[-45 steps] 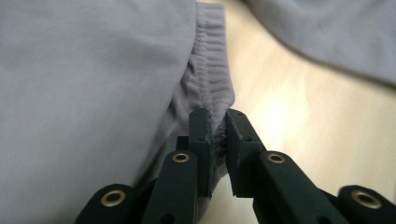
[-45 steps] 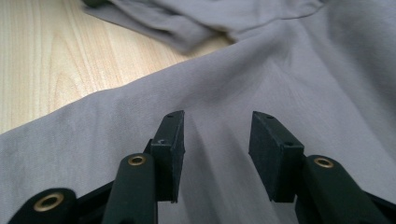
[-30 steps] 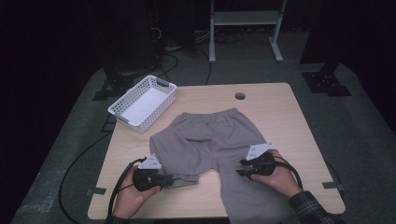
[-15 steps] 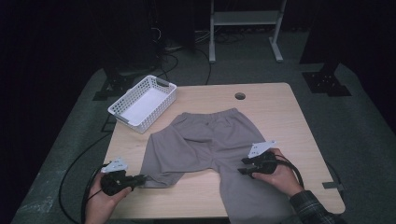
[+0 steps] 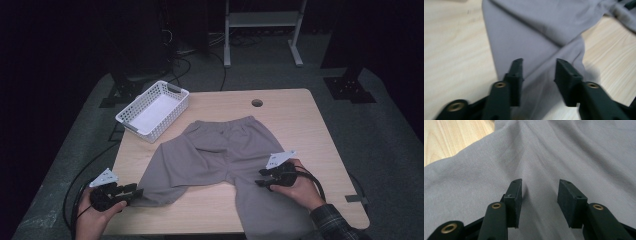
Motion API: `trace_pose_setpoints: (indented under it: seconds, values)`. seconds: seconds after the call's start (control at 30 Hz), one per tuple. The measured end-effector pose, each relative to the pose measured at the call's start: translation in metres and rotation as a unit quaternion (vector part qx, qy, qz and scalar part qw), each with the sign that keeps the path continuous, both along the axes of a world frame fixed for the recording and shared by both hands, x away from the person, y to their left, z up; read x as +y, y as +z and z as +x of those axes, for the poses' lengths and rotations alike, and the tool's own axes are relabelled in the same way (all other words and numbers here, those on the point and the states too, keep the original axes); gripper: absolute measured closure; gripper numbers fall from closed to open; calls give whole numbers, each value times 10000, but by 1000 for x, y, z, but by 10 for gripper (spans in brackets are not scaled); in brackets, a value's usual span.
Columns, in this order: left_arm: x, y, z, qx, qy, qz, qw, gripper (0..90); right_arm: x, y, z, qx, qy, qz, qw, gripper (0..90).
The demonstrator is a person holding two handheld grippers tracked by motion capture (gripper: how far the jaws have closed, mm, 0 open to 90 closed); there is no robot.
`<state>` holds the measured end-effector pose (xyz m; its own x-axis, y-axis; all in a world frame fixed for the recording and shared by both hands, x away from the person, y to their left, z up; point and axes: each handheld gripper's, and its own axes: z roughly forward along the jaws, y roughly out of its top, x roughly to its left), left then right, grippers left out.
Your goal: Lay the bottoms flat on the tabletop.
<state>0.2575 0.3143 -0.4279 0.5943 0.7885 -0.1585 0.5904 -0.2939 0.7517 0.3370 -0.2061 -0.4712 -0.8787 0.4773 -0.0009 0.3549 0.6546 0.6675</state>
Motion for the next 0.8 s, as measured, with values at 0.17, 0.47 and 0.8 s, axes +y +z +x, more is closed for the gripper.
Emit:
trace_pose_setpoints:
  seconds: [0.17,0.47,0.8]
  values:
    - [-19,-1,20,-152,-57,221,9996,489,0,0,0,4,7,2,10000,536]
    - [-54,-19,68,-31,-190,870,9960,420,0,0,0,6,2,-3,10000,535]
    - [-68,-38,85,83,-308,1118,9932,434,0,0,-1,9,-9,6,10000,533]
